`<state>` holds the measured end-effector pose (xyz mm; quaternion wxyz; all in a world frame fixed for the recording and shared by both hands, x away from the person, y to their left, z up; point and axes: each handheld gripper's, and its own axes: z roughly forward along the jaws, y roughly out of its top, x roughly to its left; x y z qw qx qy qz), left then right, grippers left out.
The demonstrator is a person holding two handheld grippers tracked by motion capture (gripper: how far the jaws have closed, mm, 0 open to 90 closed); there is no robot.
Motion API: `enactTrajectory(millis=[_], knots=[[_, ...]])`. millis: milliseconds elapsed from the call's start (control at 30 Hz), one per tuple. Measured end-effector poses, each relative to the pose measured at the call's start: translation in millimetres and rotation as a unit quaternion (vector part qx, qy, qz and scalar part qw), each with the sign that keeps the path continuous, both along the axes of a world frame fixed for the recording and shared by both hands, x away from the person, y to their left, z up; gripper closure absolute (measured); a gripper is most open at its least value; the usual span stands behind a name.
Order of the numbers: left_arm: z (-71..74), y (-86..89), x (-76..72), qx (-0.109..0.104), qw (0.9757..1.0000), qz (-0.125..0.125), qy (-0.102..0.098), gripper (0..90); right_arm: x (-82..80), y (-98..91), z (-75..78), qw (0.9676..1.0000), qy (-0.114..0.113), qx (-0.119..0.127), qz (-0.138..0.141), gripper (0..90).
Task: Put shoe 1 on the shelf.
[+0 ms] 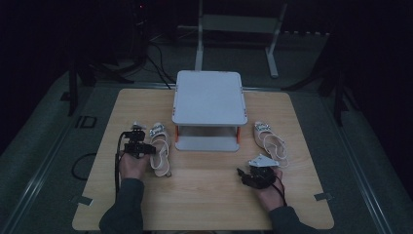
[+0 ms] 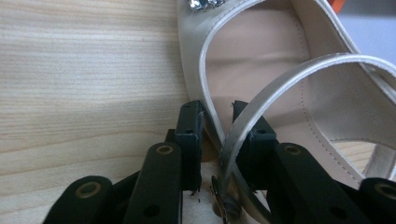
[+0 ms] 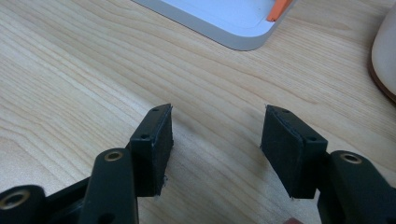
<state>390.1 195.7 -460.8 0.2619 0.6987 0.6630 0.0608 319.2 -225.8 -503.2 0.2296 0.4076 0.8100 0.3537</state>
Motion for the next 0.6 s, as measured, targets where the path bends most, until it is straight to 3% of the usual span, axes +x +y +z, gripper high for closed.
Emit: enactTrajectory(millis=[367,600], knots=[[-2.9,16.1,1.7,-0.057,0.9983,0.011,0.010,84.5,0.2,-0.3,0.0,1.0000,0.000,0.000,-0.001,42.7],[4.3,19.6,2.2,-0.070,0.9974,0.016,-0.001,84.8,0.1,-0.3,0.0,1.0000,0.001,0.001,-0.001,42.5]])
